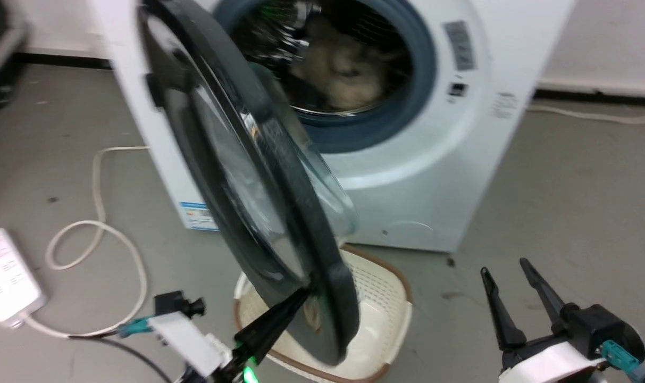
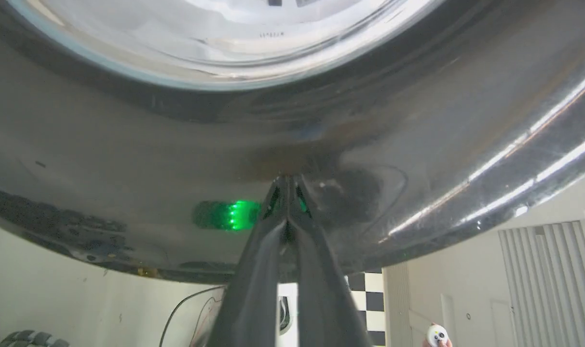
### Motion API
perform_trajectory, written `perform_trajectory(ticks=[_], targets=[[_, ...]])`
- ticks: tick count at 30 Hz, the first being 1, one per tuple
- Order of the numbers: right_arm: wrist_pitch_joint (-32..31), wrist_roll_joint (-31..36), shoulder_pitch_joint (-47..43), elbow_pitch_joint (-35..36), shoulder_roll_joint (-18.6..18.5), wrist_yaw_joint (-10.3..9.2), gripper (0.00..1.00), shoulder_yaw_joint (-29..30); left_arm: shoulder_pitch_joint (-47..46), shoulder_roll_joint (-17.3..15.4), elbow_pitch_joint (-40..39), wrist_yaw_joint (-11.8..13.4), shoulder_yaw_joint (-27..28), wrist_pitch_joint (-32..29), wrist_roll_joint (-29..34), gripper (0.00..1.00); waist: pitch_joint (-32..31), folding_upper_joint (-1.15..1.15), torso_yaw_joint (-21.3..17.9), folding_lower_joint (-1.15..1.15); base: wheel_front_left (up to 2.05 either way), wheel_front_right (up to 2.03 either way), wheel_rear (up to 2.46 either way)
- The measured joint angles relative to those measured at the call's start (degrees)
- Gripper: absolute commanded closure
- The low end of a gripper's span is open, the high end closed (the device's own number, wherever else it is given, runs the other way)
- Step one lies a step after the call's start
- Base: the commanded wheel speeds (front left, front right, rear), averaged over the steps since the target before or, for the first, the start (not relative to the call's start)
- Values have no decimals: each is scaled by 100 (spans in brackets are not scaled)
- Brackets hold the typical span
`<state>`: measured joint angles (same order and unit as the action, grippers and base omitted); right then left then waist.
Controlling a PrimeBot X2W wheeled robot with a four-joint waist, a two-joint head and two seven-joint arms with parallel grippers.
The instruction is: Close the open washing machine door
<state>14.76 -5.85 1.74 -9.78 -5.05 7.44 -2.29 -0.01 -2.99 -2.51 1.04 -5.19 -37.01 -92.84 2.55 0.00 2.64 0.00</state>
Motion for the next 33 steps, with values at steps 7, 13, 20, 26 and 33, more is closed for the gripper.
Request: perform_trajectory(ticks=[7, 13, 20, 26, 33], targets=[[0, -85, 186, 16, -112, 0, 0, -2, -909, 12, 671, -375, -672, 1082, -528, 100, 384, 0, -752, 0, 0, 0, 0], [1, -197, 370, 21, -109, -1, 0, -16, -2017, 10, 1452, -580, -962, 2087, -617, 100, 794, 0, -1417, 1, 0, 0, 0], [0, -263, 475, -58, -40, 0, 0, -174, -3213, 23, 2527, -733, -1080, 3053, -955, 100, 1169, 0, -2096, 1, 0, 0, 0], [0, -280, 498, -83, -21, -1, 0, -154, -3629, 31, 3130, -798, -1180, 3336, -1137, 100, 1239, 0, -2325, 1, 0, 0, 0], [0, -270, 465, -38, -27, 0, 0, -174, -3268, 14, 2767, -826, -1249, 3356, -821, 100, 1011, 0, -2012, 0, 0, 0, 0]])
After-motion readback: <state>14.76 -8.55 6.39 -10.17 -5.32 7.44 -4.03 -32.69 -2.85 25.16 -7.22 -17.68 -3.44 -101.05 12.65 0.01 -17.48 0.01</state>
